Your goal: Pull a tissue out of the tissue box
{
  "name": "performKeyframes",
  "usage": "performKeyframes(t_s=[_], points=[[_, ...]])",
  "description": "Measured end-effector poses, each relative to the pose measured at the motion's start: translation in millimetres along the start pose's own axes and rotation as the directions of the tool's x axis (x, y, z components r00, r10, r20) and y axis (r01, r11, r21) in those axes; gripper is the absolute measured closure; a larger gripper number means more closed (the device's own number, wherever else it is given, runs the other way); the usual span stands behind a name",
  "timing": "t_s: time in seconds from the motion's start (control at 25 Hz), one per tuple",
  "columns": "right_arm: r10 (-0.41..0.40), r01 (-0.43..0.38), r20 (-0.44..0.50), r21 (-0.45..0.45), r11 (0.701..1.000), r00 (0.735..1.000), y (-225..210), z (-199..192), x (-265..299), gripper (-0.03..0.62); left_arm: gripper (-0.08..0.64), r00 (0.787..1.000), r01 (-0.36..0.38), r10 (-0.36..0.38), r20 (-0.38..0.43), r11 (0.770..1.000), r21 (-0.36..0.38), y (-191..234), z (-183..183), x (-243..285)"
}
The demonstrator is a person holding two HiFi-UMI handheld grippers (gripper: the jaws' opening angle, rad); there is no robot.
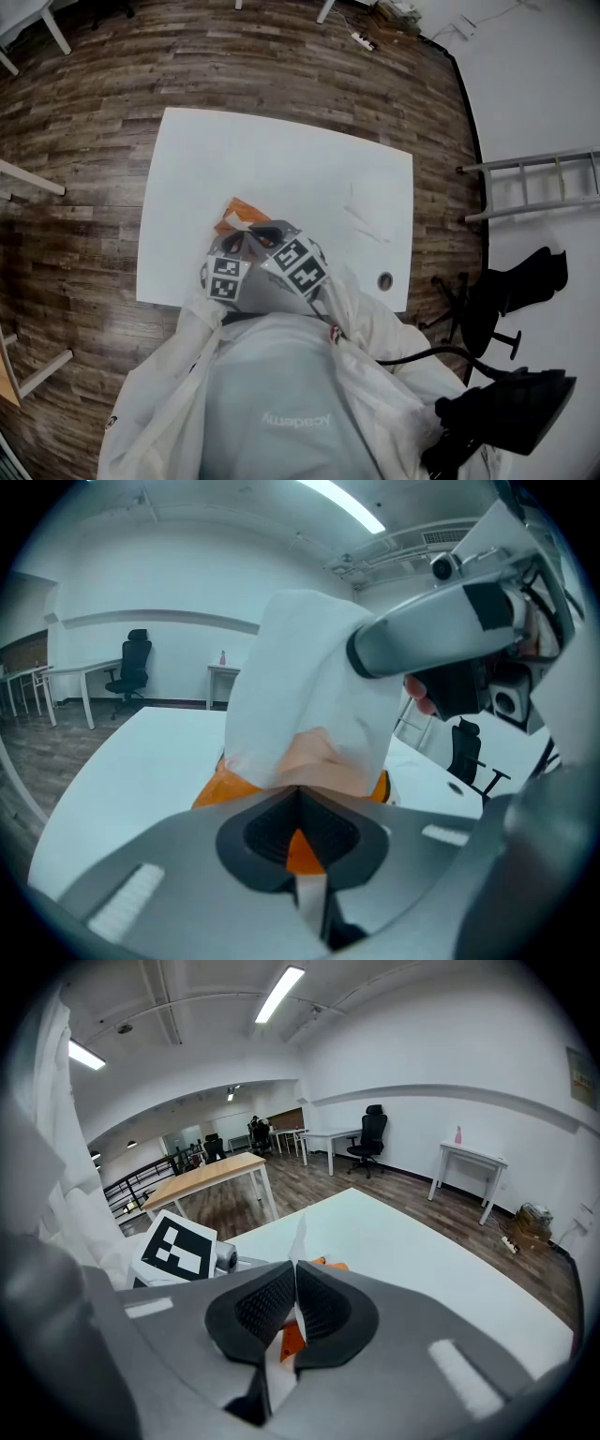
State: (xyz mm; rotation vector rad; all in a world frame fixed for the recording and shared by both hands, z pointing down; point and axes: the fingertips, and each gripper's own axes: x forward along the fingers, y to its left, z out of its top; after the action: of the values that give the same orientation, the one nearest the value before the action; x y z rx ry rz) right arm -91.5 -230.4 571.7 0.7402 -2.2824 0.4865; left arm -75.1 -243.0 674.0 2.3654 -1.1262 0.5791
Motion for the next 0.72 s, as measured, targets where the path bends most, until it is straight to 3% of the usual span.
performKeyframes(t_s=[0.72], points=[[-0.018, 0.018, 0.049, 0.005, 1.000, 0.999, 1.1, 16.9, -16.6, 0.588, 0.560, 1.000, 0.009, -0.009, -0.011, 1.000, 0.000, 1.6, -3.4, 2.8]])
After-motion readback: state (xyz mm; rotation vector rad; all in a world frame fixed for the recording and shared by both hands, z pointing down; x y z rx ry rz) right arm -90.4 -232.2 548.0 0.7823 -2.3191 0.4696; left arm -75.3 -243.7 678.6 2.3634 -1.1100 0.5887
